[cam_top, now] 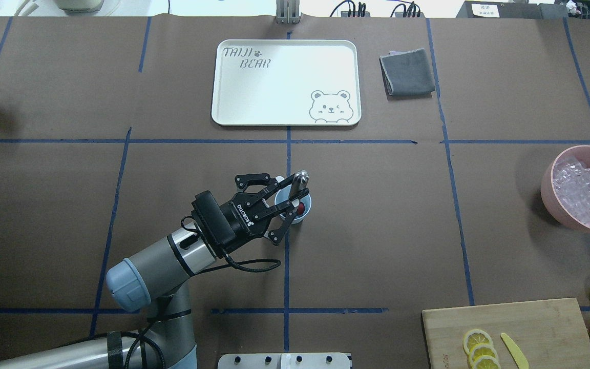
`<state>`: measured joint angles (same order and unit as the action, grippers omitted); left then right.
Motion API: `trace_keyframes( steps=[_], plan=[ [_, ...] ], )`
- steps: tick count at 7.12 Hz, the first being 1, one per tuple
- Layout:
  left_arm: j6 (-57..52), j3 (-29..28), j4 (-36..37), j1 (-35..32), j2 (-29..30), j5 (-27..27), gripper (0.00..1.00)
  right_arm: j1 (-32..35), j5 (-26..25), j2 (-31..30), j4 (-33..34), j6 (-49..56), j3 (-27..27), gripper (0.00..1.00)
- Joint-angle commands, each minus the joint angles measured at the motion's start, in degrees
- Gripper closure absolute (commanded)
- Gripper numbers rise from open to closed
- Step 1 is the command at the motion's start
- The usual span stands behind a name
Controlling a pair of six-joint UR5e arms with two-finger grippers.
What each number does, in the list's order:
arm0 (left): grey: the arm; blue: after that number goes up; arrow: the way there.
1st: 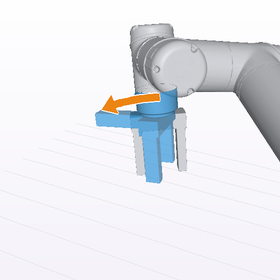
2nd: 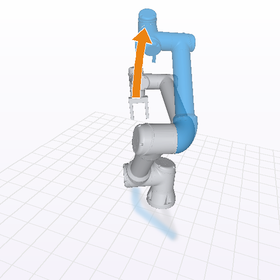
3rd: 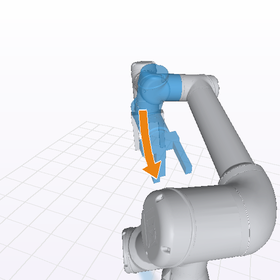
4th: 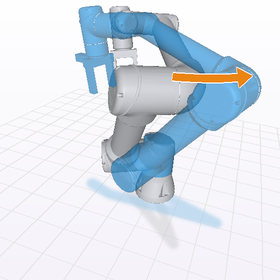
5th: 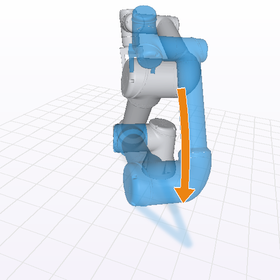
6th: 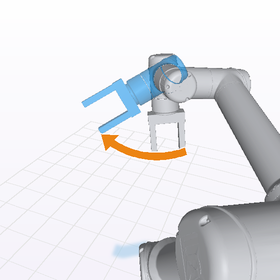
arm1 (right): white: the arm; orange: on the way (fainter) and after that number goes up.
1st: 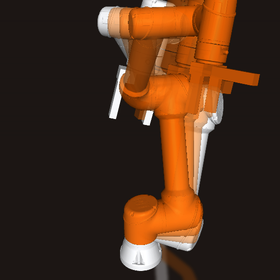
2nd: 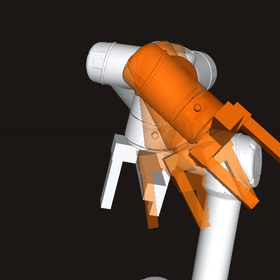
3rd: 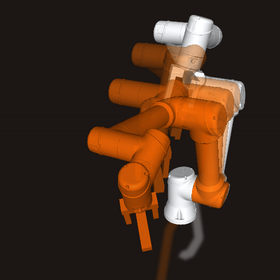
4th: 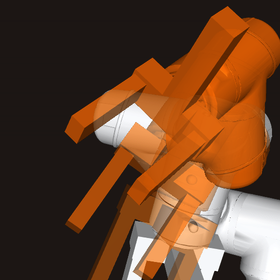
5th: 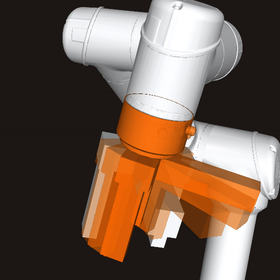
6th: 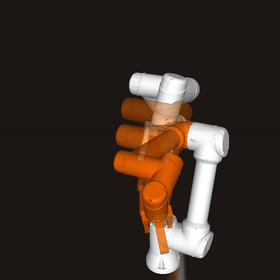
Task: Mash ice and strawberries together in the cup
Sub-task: 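Press the muddler down into the cup onto the strawberry and ice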
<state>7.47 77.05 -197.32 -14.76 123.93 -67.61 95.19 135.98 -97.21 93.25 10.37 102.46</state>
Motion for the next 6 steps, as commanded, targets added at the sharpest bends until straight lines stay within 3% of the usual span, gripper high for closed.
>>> trace_keyframes(
  steps=[1, 6],
  plan=[
    [0.0, -1.3, -0.3, 0.1, 0.6, 0.2, 0.98, 0.0, 0.0, 0.0, 0.0, 0.0, 0.0, 0.01],
    [0.2, 2.5, 2.2, -2.9, 1.8, -0.7, 0.99, 0.0, 0.0, 0.0, 0.0, 0.0, 0.0, 0.01]
  ],
)
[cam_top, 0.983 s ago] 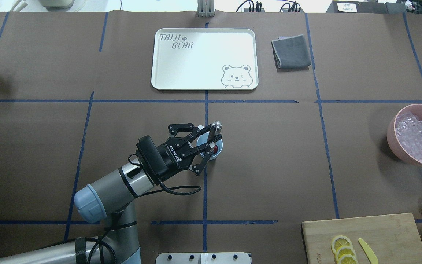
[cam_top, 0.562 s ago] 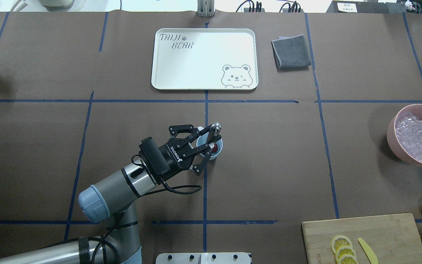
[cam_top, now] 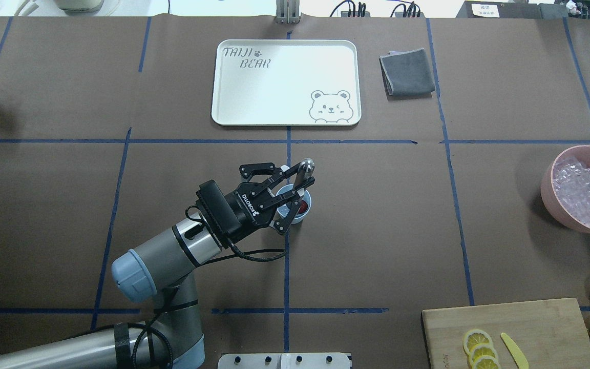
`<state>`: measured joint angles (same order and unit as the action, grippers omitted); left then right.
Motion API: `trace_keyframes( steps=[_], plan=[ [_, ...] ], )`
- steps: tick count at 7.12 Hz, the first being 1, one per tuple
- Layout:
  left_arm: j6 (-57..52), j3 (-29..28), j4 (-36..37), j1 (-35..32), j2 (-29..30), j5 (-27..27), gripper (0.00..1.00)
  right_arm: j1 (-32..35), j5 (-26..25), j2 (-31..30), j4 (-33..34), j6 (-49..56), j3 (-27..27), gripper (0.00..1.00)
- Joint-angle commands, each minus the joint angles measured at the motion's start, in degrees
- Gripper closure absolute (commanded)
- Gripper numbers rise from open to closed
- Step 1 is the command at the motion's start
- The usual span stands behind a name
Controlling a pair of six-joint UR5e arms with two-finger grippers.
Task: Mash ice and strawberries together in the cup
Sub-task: 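Press the muddler down into the cup onto the strawberry and ice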
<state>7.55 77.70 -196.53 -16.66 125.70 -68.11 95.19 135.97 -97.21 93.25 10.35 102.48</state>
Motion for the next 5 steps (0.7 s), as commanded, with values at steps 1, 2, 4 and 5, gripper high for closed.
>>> trace_keyframes(
  steps=[1, 2, 4, 5],
  plan=[
    [0.1, 4.7, 5.0, -1.7, 0.1, -0.2, 0.99, 0.0, 0.1, 0.0, 0.0, 0.0, 0.0, 0.01],
    [0.2, 9.0, 10.8, -2.3, -0.6, -0.2, 0.99, 0.0, 0.1, 0.0, 0.0, 0.0, 0.0, 0.01],
    [0.3, 15.7, 26.2, -5.1, -2.0, -3.4, 1.00, 0.0, -0.1, 0.0, 0.0, 0.0, -0.1, 0.01],
    [0.2, 19.6, 36.4, -6.4, -2.2, -4.4, 1.00, 0.0, -0.3, 0.0, 0.0, 0.0, -0.1, 0.01]
  ],
)
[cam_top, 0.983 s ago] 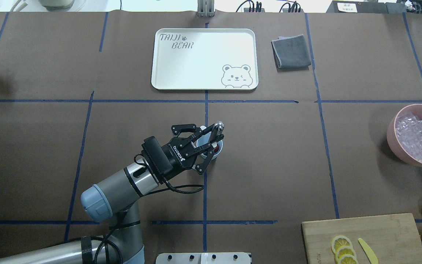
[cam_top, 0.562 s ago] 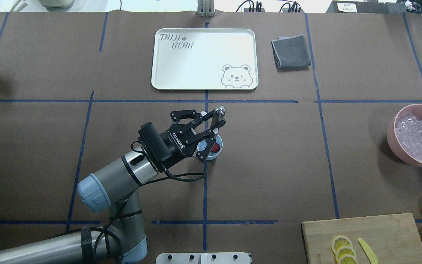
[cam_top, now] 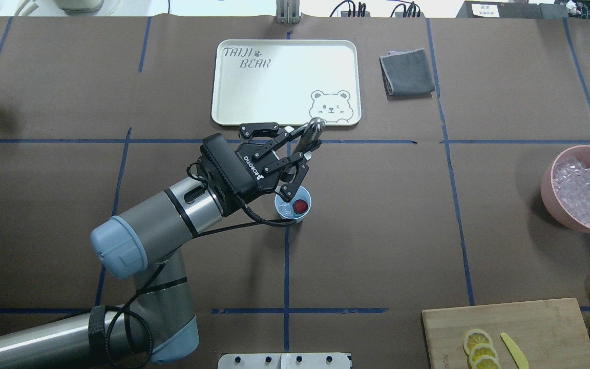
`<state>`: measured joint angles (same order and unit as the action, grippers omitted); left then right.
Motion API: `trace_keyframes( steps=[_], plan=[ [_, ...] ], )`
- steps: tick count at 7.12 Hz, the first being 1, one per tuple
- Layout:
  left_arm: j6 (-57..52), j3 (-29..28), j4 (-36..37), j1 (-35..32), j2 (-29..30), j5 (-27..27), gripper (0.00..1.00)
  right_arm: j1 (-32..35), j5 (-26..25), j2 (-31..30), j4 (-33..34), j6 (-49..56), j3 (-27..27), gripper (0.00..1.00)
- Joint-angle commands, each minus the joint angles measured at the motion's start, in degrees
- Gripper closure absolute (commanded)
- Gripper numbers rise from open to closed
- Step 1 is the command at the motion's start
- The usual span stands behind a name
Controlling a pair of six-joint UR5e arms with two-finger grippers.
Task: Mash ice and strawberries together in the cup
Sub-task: 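Press the muddler down into the cup onto the strawberry and ice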
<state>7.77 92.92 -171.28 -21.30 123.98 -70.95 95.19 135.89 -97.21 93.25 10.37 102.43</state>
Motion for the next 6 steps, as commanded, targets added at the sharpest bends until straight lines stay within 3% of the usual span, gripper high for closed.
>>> trace_keyframes(
  steps=[1, 4, 5, 6],
  plan=[
    [-0.1, 8.3, 22.9, -2.4, -0.8, -2.2, 1.00, 0.0, -0.2, -0.1, 0.0, 0.1, 0.0, 0.01],
    [-0.1, 13.4, 51.2, -3.7, -0.9, -2.3, 1.00, -0.1, -0.2, -0.1, 0.0, 0.1, -0.6, 0.01],
    [0.0, 13.4, 56.3, -4.8, -0.9, -2.4, 1.00, 0.0, -0.2, -0.1, 0.0, 0.1, -0.7, 0.01],
    [0.0, 13.5, 61.8, -6.3, -2.6, -6.7, 1.00, -0.1, -0.2, -0.1, 0.0, 0.1, -0.7, 0.01]
  ],
)
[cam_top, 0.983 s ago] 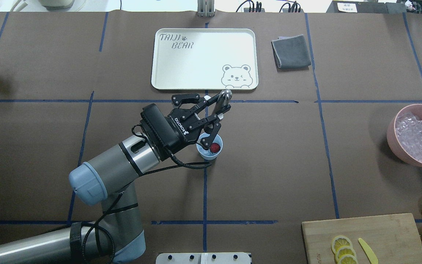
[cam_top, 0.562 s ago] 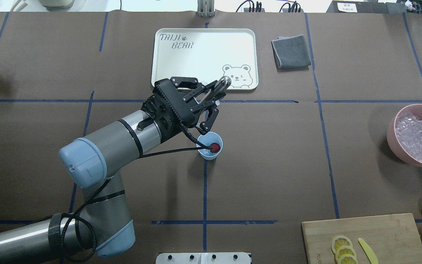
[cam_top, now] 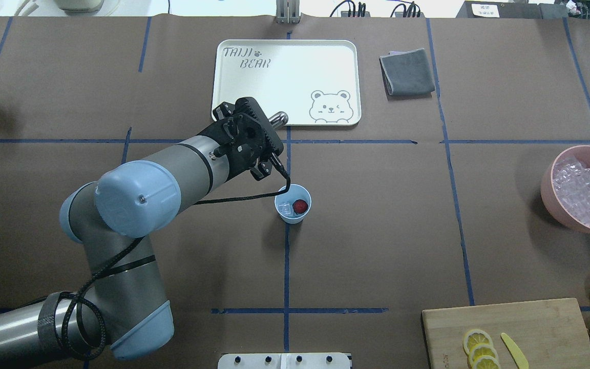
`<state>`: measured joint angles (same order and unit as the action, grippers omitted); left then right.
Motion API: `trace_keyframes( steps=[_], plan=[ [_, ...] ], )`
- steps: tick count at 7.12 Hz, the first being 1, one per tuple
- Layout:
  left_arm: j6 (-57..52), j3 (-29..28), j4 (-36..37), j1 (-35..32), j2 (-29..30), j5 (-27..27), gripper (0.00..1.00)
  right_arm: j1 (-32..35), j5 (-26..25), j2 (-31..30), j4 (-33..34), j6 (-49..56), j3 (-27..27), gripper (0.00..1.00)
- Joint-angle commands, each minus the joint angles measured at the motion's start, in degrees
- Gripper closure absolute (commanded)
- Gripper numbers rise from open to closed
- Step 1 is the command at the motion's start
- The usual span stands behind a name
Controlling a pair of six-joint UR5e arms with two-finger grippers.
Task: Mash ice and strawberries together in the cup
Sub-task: 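Lift the muddler out and withdraw the left arm from the cup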
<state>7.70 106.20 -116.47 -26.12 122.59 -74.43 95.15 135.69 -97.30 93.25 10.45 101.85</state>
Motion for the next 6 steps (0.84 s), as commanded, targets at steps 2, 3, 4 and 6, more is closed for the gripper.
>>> trace_keyframes(
  steps=[2, 3, 4, 6],
  plan=[
    [0.1, 7.7, 17.5, -6.1, -9.8, -9.1, 1.00, 0.0, -0.1, 0.0, 0.0, 0.0, -0.2, 0.01],
    [0.7, 7.8, 18.8, -10.1, -11.7, -12.9, 1.00, 0.0, 0.0, 0.0, 0.0, 0.0, -0.2, 0.01],
    [0.8, 7.4, 23.8, -18.4, -12.5, -24.0, 1.00, 0.0, 0.0, 0.0, 0.0, 0.0, -0.2, 0.01],
    [1.0, 6.3, 36.5, -30.4, -13.3, -36.3, 1.00, 0.0, 0.0, 0.0, -0.1, 0.0, -0.2, 0.01]
  ],
)
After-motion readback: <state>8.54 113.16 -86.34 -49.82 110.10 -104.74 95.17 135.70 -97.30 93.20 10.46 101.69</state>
